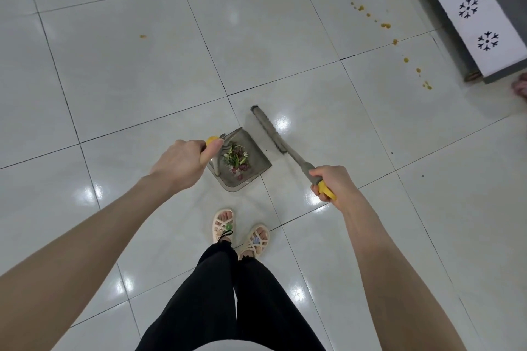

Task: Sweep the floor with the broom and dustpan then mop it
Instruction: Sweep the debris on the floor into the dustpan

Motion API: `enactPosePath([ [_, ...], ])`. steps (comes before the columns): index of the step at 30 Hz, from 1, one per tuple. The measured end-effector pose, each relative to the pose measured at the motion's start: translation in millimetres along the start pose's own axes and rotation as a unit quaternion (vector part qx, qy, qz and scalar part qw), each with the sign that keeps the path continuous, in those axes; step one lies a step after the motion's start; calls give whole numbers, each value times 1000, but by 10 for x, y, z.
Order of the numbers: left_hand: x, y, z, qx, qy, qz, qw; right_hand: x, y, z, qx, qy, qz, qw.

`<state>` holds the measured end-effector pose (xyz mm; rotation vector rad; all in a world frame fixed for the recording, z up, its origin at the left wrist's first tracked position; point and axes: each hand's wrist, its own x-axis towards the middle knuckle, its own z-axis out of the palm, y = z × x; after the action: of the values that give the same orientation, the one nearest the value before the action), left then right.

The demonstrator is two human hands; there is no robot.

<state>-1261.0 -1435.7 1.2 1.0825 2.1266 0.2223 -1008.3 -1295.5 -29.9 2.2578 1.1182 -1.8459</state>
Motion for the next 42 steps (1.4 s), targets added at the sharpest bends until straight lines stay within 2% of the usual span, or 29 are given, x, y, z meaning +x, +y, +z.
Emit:
enactPosePath([
  [9, -100, -23, 128, 10, 34, -8, 999, -68, 301, 121, 37, -77, 49, 995],
  [20, -373, -56, 247, 7, 54, 9, 998, -92, 264, -136, -3, -25, -29, 999],
  [27, -460, -379, 163, 13, 62, 13, 998, -7, 467, 302, 64, -43, 15, 997],
  [33, -550, -772, 29, 13, 50, 33, 998, -422, 807, 896, 103, -73, 56, 990],
  [42, -666, -1316, -246, -1, 27, 71, 997, -920, 1064, 1241, 142, 24, 1, 990],
])
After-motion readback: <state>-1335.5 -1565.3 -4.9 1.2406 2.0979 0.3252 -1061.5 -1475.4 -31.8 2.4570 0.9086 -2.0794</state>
